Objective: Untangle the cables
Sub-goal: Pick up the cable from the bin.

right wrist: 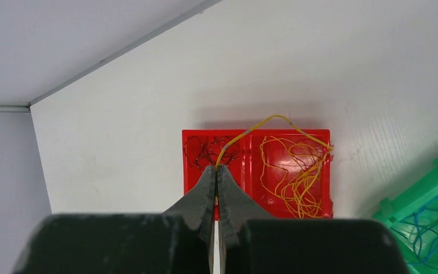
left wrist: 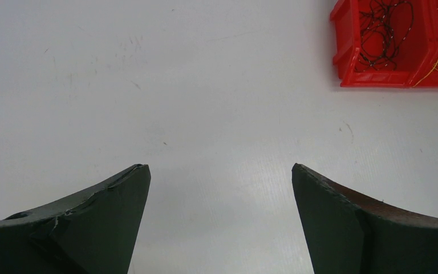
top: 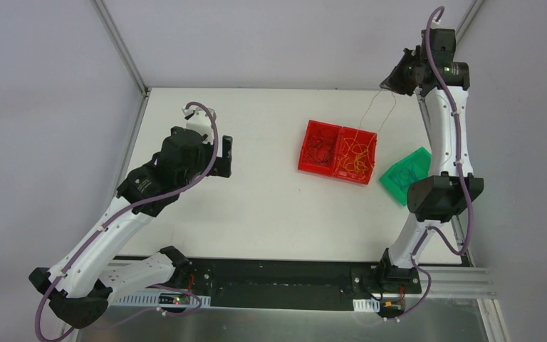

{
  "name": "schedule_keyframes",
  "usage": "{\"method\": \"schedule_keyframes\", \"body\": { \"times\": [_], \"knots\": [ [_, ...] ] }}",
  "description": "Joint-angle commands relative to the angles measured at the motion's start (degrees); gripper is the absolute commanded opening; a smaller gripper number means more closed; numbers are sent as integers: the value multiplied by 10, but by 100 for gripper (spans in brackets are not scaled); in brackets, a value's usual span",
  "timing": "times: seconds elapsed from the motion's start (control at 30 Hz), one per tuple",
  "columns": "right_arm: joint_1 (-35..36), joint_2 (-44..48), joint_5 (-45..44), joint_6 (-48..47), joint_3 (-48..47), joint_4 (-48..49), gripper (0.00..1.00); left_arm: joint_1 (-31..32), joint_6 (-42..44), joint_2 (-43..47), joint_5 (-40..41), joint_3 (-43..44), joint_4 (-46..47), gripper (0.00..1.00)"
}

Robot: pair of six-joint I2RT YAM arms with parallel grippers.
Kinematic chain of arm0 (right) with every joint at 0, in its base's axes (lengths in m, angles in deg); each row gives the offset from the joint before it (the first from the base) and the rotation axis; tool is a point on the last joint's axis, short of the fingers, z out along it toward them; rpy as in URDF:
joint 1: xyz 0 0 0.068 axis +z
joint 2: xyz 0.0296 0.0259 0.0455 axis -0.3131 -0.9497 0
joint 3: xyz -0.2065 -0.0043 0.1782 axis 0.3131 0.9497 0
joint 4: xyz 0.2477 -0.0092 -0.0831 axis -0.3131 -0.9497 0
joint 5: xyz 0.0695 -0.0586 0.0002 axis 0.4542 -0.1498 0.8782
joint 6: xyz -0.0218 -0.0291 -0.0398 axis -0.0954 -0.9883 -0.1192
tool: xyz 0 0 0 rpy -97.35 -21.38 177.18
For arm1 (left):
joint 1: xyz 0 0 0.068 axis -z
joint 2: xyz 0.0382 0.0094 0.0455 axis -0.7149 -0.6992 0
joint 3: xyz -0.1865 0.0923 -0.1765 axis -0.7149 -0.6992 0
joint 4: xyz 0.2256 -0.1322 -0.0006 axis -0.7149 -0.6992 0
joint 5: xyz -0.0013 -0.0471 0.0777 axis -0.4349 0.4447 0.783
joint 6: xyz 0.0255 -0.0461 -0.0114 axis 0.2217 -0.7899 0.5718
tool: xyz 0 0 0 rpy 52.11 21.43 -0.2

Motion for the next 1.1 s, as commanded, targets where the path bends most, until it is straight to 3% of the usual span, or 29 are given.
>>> {"method": "schedule_keyframes", "body": {
  "times": [0.0,0.63,1.07],
  "knots": [
    [-9,1,-15,9,-12,-28,0,-4,-1,9,-2,23,-5,99],
    [-37,79,43,38,-76,-54,0,-4,-7,7,-7,27,-10,99],
    [-37,123,21,39,-132,-93,0,-4,-29,-1,-33,8,-6,99]
  ]
}}
